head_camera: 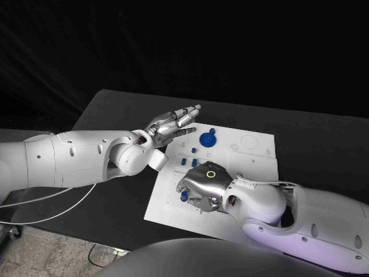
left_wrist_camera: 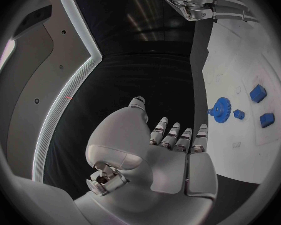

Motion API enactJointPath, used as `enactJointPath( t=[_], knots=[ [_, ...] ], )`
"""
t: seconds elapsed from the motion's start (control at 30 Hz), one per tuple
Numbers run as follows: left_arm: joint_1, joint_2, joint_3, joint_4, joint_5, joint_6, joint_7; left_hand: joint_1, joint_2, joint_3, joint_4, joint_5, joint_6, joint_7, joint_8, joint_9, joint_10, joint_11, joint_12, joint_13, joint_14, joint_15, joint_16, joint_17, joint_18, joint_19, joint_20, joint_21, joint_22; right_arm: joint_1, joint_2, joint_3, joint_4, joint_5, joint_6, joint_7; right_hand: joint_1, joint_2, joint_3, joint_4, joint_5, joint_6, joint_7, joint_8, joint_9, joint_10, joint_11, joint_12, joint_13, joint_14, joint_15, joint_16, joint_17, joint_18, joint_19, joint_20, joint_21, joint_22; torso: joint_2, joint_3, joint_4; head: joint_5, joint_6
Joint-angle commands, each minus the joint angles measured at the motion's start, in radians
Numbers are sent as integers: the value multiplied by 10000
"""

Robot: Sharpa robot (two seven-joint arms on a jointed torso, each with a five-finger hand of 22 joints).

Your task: Assemble the parts on the task board

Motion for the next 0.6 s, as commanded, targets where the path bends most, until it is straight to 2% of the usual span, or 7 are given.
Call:
enactJointPath(
  t=[0.03,0.27,0.4,0.6],
  knots=[
    [-7,11,4,-7,-14,231,39,33,77,-69,-6,59,50,85,70,13,12,-23,33,15,3,88,30,11,74,82,-22,49,-7,-19,-46,2,40,-114,-645,316,72,108,11,-72,-14,172,57,80,49,224,-90,252,131,-86,-35,52,15,107,-85,-32,-19,226,-5,2,-3,-7,2],
    [-7,19,4,-26,-14,242,2,85,99,-85,-24,85,218,229,114,34,15,-92,39,15,1,89,29,11,66,88,-22,50,-14,-32,-118,1,60,-52,-734,403,77,176,2,-107,-1,486,185,215,141,201,-123,515,307,-111,-61,87,23,103,-91,-60,-4,229,0,1,-1,0,2],
    [-7,25,4,-45,-14,247,-11,111,112,-94,-27,106,447,311,181,67,16,-136,42,15,2,88,30,11,62,93,-22,51,-15,-39,-151,1,62,-12,-827,442,63,205,-5,-106,-2,620,199,271,178,170,-119,592,362,-110,-57,103,27,100,-89,-62,2,229,0,0,0,-8,2],
    [-9,35,4,-78,-14,246,-6,119,117,-97,-29,116,482,336,197,71,16,-149,41,15,0,88,29,10,60,92,-22,50,-20,-44,-208,1,63,21,-964,445,41,231,-5,-98,4,543,175,209,168,122,-126,675,422,-97,-40,125,30,94,-79,-56,11,229,-1,0,-2,16,2]
  ],
)
